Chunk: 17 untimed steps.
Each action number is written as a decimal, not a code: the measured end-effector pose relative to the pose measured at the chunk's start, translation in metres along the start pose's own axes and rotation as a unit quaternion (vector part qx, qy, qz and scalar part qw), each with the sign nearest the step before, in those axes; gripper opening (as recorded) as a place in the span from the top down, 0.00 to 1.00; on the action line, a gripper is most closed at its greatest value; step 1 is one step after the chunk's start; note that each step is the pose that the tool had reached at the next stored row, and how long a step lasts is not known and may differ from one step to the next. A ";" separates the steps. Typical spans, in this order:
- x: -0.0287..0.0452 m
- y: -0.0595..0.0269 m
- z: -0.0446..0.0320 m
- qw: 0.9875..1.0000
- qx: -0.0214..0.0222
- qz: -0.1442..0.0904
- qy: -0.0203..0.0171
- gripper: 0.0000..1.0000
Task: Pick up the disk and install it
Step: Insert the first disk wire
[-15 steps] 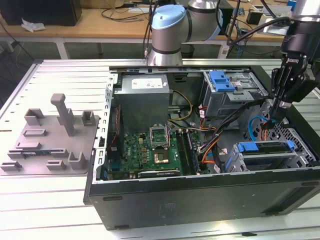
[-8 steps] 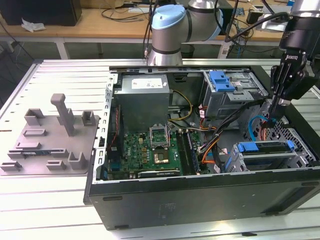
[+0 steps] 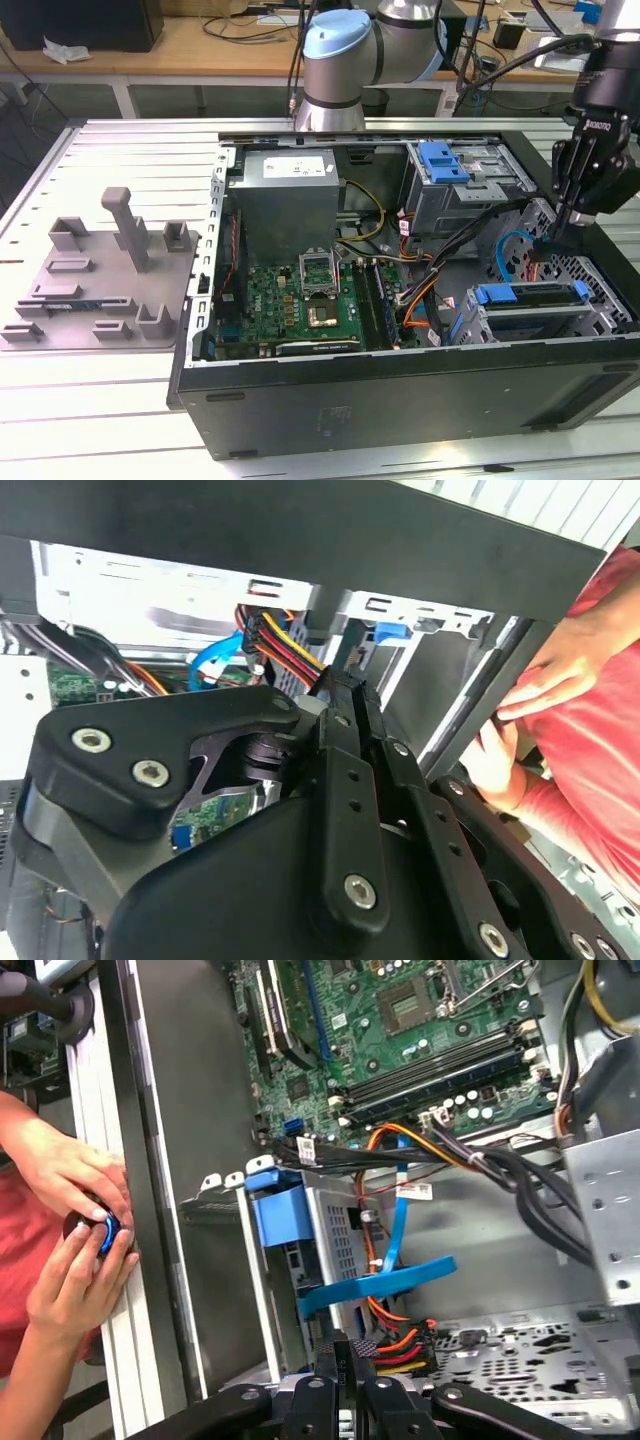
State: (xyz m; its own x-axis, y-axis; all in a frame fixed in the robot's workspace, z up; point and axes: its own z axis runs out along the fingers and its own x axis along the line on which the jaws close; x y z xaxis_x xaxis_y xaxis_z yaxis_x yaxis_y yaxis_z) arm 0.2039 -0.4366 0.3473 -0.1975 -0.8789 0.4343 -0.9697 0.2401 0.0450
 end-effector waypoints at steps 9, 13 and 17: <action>0.0146 0.0061 -0.0017 1.000 0.011 0.001 -0.012 0.84; 0.0169 0.0083 -0.0034 0.999 0.018 0.002 -0.026 0.84; 0.0203 0.0103 -0.0018 0.999 0.020 0.002 -0.048 0.84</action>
State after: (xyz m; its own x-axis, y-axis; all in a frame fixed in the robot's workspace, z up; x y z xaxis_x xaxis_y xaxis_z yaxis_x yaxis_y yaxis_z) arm 0.1902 -0.4512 0.3582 -0.2125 -0.9141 0.3454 -0.9734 0.2289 0.0069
